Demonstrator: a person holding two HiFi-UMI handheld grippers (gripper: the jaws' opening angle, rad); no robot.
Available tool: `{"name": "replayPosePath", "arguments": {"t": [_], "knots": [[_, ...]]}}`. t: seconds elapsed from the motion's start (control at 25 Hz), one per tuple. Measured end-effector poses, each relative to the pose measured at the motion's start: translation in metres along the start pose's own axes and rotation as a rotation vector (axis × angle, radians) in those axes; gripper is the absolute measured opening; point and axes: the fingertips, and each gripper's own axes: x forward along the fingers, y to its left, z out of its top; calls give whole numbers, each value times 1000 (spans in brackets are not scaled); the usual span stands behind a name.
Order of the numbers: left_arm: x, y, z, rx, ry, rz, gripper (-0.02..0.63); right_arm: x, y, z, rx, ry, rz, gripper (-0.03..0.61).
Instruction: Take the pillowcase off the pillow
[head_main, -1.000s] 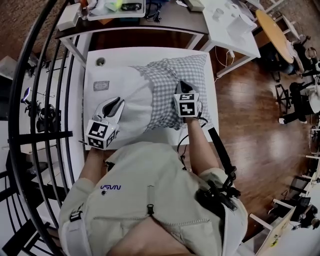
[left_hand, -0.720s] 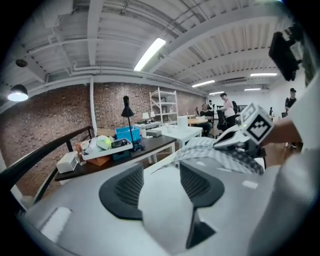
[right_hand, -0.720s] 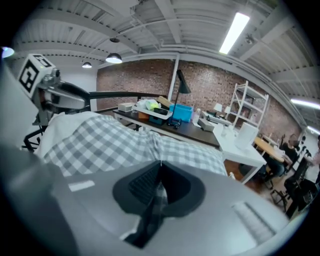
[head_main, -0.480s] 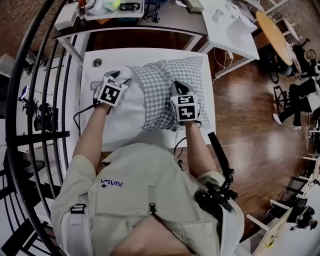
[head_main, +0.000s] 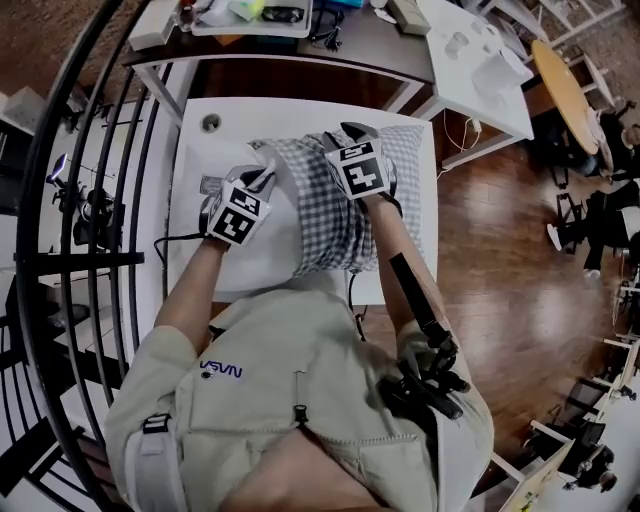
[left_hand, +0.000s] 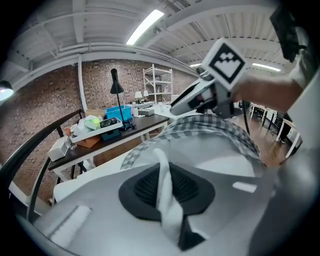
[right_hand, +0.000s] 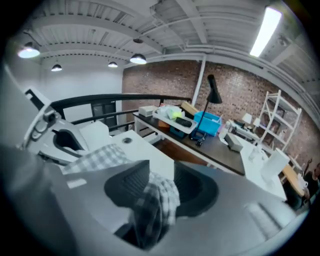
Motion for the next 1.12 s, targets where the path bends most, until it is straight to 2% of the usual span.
{"name": "replayPosePath", "arguments": {"t": [0.12,0.24,0.28,0.32,0.36,0.4,0.56,0.72,0.88,1.04,1.12], "knots": [[-18,-24,1,31,-46,2,35,30,-1,-20,3,144,47,197],[-32,-41,-7,52,-87,7,31,47,15,-42,-19,289,153,199],[-37,-44,-10,57,-99,13,29,47,19,-48,-55,332,162,173],[-41,-46,-11,60,-113,23,28,46,19,-52,-93,361,148,108],[-47,-47,-11,61,-131,34,28,43,18,-54,-118,377,120,40],[-54,-47,-9,63,-155,45,27,40,14,-54,-124,377,88,13],[-94,-36,24,76,-290,62,25,28,-14,-17,-113,208,-19,11],[-137,-24,41,17,-388,52,23,-2,-78,-24,-47,201,-224,11],[-155,0,33,-79,-421,62,25,-44,-147,-47,56,202,-400,11],[-124,32,19,-198,-410,28,25,-63,-178,-96,204,283,-476,11],[-98,43,12,-245,-384,3,25,-56,-180,-116,215,308,-494,11]]}}
